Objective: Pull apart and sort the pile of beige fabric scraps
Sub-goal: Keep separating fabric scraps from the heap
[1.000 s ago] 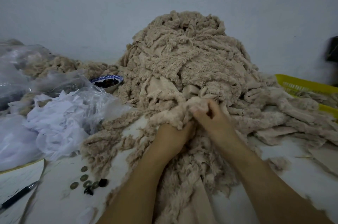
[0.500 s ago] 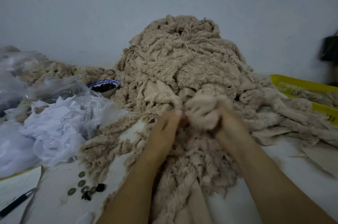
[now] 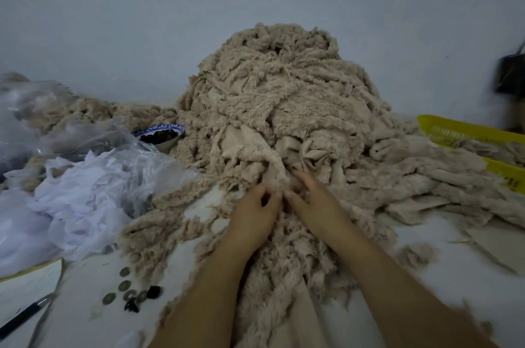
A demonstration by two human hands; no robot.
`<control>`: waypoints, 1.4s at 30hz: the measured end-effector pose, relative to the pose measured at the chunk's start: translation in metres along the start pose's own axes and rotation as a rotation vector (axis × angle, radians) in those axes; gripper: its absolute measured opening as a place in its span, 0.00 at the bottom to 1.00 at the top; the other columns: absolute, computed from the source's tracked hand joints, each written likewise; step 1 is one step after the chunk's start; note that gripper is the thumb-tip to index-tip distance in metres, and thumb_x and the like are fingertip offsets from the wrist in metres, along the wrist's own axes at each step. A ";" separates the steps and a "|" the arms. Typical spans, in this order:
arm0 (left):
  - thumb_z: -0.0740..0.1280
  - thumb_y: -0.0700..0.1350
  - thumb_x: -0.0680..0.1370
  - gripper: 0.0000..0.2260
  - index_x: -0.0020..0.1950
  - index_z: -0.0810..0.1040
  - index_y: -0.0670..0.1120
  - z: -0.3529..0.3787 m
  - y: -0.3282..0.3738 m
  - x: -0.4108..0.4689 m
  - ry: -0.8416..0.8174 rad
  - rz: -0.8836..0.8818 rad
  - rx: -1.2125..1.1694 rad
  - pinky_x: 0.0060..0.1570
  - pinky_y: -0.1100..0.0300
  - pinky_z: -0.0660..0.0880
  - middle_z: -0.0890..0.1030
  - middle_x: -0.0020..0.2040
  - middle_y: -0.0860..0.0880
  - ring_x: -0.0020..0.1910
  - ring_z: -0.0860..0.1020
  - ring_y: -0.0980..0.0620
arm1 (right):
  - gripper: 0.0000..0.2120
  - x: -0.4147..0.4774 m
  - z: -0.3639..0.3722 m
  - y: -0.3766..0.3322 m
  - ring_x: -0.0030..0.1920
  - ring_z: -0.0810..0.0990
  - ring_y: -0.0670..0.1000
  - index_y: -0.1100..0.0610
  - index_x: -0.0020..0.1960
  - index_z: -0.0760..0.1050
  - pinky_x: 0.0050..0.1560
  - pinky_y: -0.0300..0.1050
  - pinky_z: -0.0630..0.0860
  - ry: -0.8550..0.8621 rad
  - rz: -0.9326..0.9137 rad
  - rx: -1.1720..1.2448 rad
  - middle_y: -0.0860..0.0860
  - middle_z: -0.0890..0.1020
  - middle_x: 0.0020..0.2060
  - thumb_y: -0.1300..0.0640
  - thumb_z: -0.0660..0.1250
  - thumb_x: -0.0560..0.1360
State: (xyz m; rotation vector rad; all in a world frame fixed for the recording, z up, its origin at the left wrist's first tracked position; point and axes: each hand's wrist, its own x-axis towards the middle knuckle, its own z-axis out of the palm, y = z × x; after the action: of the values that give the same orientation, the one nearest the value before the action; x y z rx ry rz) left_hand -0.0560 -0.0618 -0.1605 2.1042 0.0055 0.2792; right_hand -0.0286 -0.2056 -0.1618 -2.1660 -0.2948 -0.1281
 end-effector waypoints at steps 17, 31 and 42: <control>0.68 0.54 0.79 0.14 0.45 0.88 0.46 -0.019 0.016 0.001 0.045 -0.370 -0.995 0.40 0.58 0.83 0.87 0.49 0.46 0.45 0.86 0.52 | 0.05 -0.028 0.012 -0.034 0.30 0.68 0.43 0.40 0.34 0.64 0.32 0.40 0.64 -0.311 -0.428 -0.124 0.38 0.72 0.32 0.41 0.53 0.66; 0.62 0.55 0.79 0.16 0.39 0.81 0.47 -0.008 0.028 -0.021 -0.604 -0.163 -0.777 0.29 0.66 0.67 0.69 0.28 0.51 0.27 0.67 0.57 | 0.21 -0.017 -0.008 -0.026 0.29 0.78 0.54 0.64 0.52 0.80 0.29 0.43 0.78 -0.194 0.325 0.848 0.62 0.73 0.33 0.44 0.65 0.79; 0.64 0.56 0.80 0.19 0.51 0.83 0.41 -0.010 0.021 -0.001 -0.179 -0.345 -0.953 0.39 0.62 0.80 0.84 0.41 0.46 0.39 0.83 0.52 | 0.18 -0.017 -0.023 -0.025 0.27 0.67 0.41 0.47 0.31 0.66 0.25 0.33 0.65 0.292 -0.028 0.477 0.40 0.69 0.25 0.55 0.65 0.79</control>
State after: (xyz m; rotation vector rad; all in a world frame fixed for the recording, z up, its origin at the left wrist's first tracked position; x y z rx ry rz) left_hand -0.0616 -0.0645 -0.1382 1.1439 0.1074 -0.1133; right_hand -0.0508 -0.2130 -0.1319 -1.6450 -0.1659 -0.3503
